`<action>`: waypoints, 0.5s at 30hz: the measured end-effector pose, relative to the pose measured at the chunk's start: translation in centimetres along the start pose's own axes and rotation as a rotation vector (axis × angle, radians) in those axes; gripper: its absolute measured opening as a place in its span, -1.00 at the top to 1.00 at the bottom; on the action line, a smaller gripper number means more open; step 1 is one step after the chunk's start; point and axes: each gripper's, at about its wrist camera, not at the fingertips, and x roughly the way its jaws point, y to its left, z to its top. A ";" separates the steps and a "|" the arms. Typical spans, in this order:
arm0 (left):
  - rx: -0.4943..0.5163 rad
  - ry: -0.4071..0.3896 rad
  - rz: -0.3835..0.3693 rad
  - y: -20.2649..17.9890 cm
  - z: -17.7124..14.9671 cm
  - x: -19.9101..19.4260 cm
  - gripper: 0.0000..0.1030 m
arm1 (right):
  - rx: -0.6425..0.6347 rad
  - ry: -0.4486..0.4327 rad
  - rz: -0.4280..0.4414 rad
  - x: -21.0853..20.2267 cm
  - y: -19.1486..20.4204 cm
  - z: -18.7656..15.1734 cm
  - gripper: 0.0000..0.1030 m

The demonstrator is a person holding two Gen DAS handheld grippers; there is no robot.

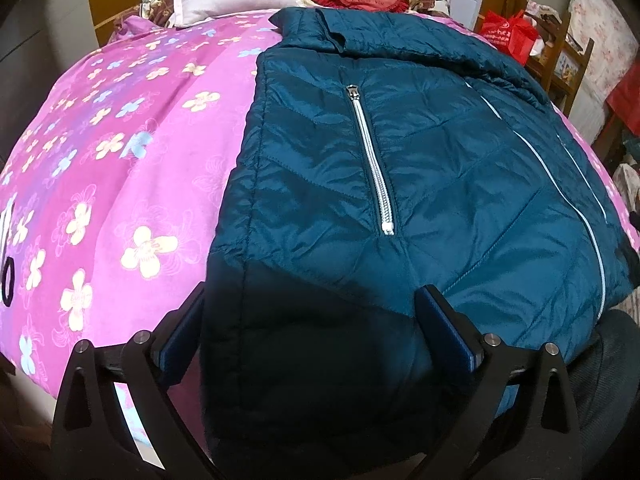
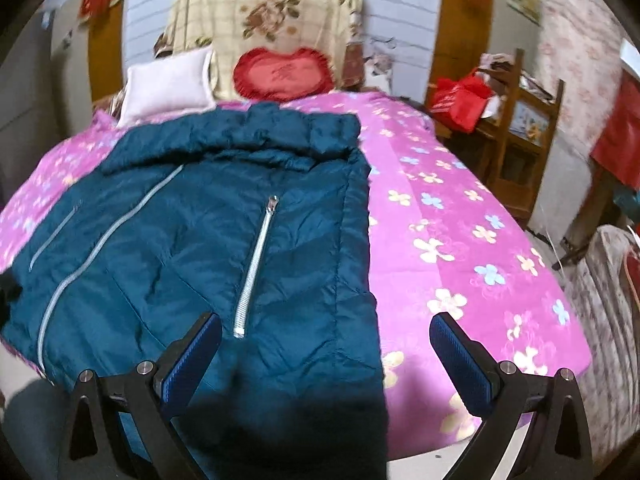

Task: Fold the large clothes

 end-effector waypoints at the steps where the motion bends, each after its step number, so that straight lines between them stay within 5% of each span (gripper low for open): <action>1: -0.008 0.002 -0.007 0.5 -0.1 -0.2 -0.93 | 0.012 0.013 0.010 0.4 -0.6 -0.2 -1.00; 7: -0.062 -0.022 -0.057 3.1 -1.1 -1.3 -0.93 | 0.259 0.070 0.225 1.3 -5.2 -1.9 -1.00; 12: -0.089 -0.019 -0.059 4.2 -1.3 -1.7 -0.93 | 0.261 0.095 0.352 1.1 -5.3 -2.9 -1.00; 15: -0.096 -0.008 -0.090 4.8 -1.3 -1.8 -0.93 | 0.273 0.183 0.362 2.3 -5.2 -3.8 -1.00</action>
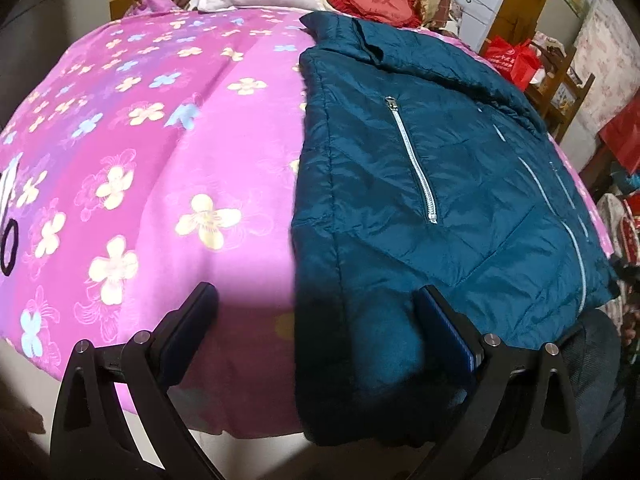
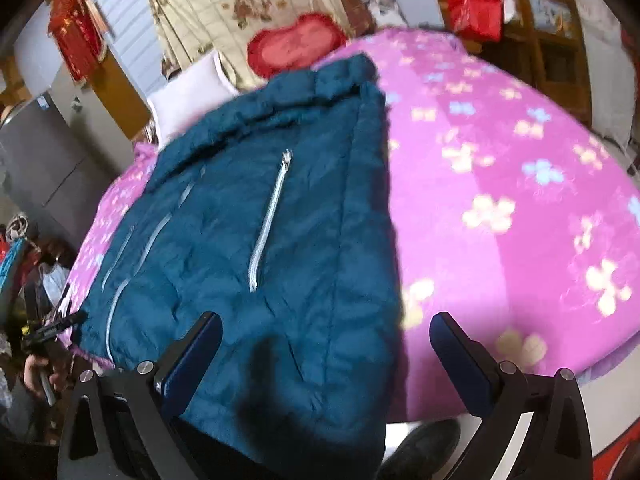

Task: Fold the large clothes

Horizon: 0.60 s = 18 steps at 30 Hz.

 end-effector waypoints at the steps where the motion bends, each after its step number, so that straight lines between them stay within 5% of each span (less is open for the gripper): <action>1: -0.001 0.002 -0.010 0.1 0.0 -0.1 -0.93 | 0.006 0.006 0.010 0.0 -0.2 -0.1 -1.00; 4: 0.014 0.015 -0.071 -0.1 -0.2 -0.2 -0.96 | 0.031 0.026 0.164 -0.1 -0.2 -0.5 -1.00; 11: 0.042 0.036 -0.236 -1.6 -0.5 -0.5 -0.98 | 0.090 0.060 0.370 1.7 0.0 0.7 -1.00; 18: 0.073 0.080 -0.322 -1.5 -1.1 -1.2 -0.98 | 0.014 0.076 0.327 1.8 2.2 0.3 -1.00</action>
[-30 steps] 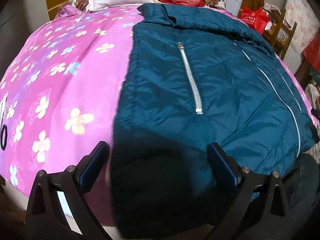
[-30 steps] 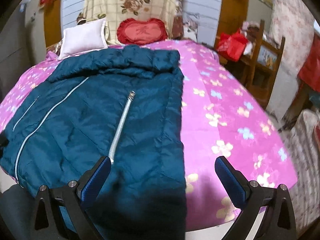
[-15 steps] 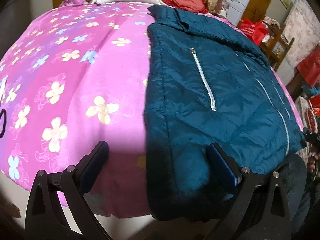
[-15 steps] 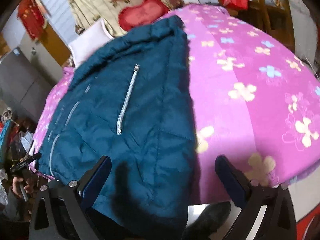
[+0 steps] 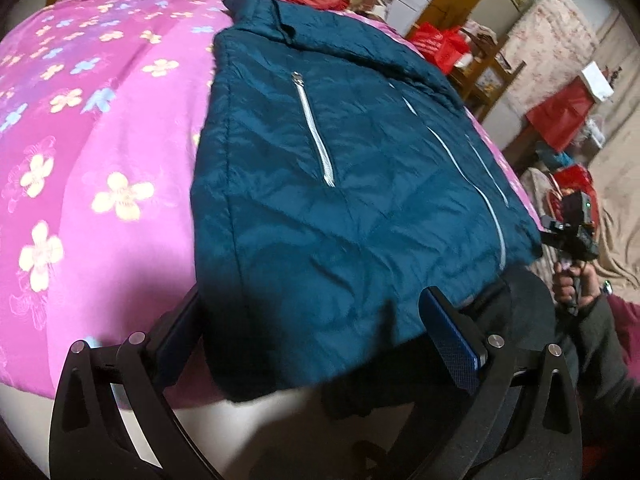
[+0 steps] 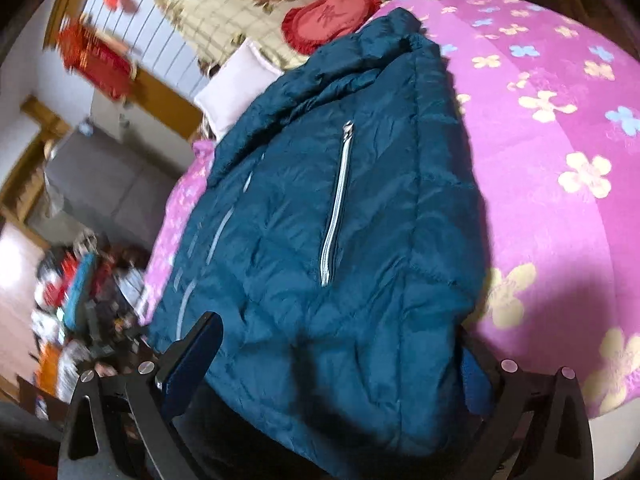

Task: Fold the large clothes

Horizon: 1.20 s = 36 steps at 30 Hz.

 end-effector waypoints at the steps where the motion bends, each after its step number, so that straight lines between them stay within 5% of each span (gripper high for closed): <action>1: 0.009 0.001 -0.008 0.0 -0.2 -0.2 -0.98 | -0.016 0.011 0.006 0.0 0.3 -0.3 -1.00; 8: 0.036 -0.024 -0.032 0.2 0.2 0.2 -0.98 | -0.011 0.024 0.056 -0.2 -0.3 -0.8 -1.00; 15: -0.052 0.005 -0.159 0.8 4.7 2.7 -0.98 | 0.035 -0.042 0.005 1.5 -0.3 1.7 -1.00; 23: -0.025 -0.028 -0.022 -0.3 3.8 2.3 -0.83 | -0.035 0.008 -0.028 1.6 0.9 0.7 -1.00; 26: 0.001 -0.062 0.058 -0.7 3.2 2.4 -0.57 | -0.056 0.005 -0.077 1.6 1.0 0.6 -0.76; 30: -0.066 -0.092 0.164 0.2 3.6 2.6 0.26 | -0.045 -0.014 -0.150 1.9 0.7 1.0 -0.12; 33: -0.109 -0.114 0.183 0.6 3.7 2.8 0.30 | -0.056 -0.036 -0.261 2.0 1.2 0.7 0.23; 36: -0.054 -0.118 0.266 -0.9 3.5 3.4 0.23 | -0.033 -0.095 -0.359 2.1 1.7 0.1 0.26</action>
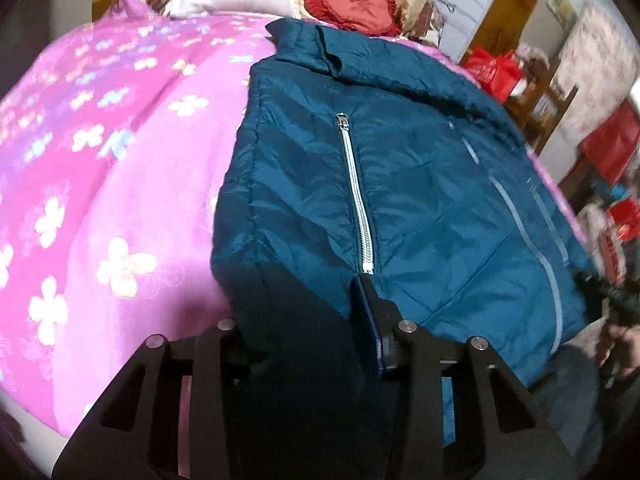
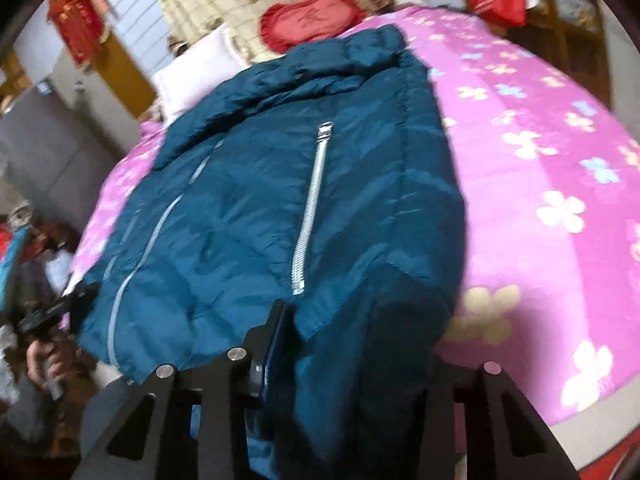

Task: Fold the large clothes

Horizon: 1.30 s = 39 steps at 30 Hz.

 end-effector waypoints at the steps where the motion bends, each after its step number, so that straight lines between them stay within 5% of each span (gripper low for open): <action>1: 0.010 -0.002 0.012 -0.4 -0.1 0.1 0.13 | 0.002 -0.011 -0.020 0.0 0.2 -0.1 0.26; 4: 0.008 -0.008 -0.002 -0.6 -0.1 0.2 -0.02 | -0.006 -0.009 -0.037 0.2 0.8 -0.2 0.26; 15: -0.119 -0.052 -0.082 0.8 -0.2 -0.3 -0.08 | -0.013 0.023 -0.047 0.4 1.0 0.1 0.26; 20: -0.075 -0.036 -0.027 -0.3 -0.1 0.0 -0.13 | -0.036 0.021 -0.111 0.6 1.9 -0.1 0.26; 28: -0.033 -0.037 0.005 -1.5 -0.1 0.7 -0.53 | -0.126 -0.006 -0.274 1.2 4.5 -1.1 0.26; 39: -0.016 -0.033 0.039 -1.9 -0.2 0.8 -0.57 | -0.128 -0.007 -0.279 1.2 4.5 -1.2 0.26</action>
